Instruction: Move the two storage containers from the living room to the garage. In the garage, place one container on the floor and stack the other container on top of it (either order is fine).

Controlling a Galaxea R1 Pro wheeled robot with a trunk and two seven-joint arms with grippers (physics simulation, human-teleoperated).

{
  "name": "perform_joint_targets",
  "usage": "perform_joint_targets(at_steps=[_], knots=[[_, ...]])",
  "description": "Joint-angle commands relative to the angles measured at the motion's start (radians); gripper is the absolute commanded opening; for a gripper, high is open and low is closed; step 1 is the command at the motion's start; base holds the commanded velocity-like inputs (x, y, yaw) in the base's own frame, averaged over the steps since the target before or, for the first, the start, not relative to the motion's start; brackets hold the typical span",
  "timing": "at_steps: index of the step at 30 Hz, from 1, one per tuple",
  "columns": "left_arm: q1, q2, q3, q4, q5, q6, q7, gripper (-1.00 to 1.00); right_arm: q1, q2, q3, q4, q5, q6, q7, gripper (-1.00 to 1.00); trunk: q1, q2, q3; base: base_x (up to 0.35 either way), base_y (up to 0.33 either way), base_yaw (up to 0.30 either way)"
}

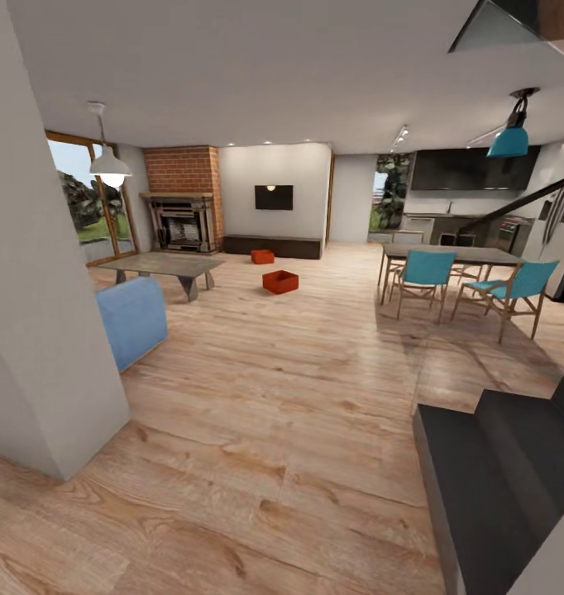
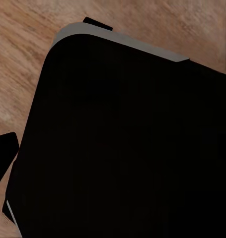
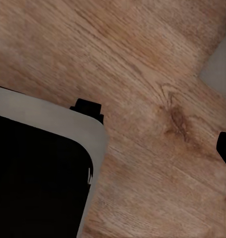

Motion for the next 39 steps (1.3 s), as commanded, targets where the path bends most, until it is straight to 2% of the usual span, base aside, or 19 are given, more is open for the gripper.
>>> perform_joint_targets(at_steps=[1,7,21,25,30,39], knots=[[0.0,0.0,0.003,-0.001,0.003,-0.002,0.001,1.0,-0.001,0.001,0.006,0.003,-0.001,-0.007,0.001,1.0,0.001,0.0,-0.001,0.323,0.0,0.0],[0.0,0.0,0.003,-0.001,0.001,-0.001,0.001,1.0,-0.001,0.01,0.002,0.004,-0.005,-0.01,0.001,1.0,0.001,0.0,-0.001,0.323,0.0,0.0],[0.0,0.001,0.004,-0.009,-0.002,-0.01,0.001,1.0,0.032,0.012,-0.006,0.005,-0.007,-0.014,0.002,1.0,0.001,0.0,-0.001,0.323,0.0,0.0],[0.0,0.01,0.004,-0.037,-0.002,-0.009,0.001,1.0,0.032,0.01,-0.006,0.004,-0.006,-0.014,0.002,1.0,0.001,0.0,-0.001,0.323,0.0,0.0],[0.0,0.044,0.005,-0.144,-0.001,0.004,0.002,1.0,0.034,0.008,-0.005,0.004,-0.005,-0.022,0.002,1.0,0.001,0.0,-0.001,0.323,0.0,0.0],[0.0,0.051,0.007,-0.166,0.0,0.007,0.002,1.0,0.034,0.01,-0.003,0.004,-0.001,-0.029,0.004,1.0,0.001,0.0,-0.001,0.323,0.0,0.0]])
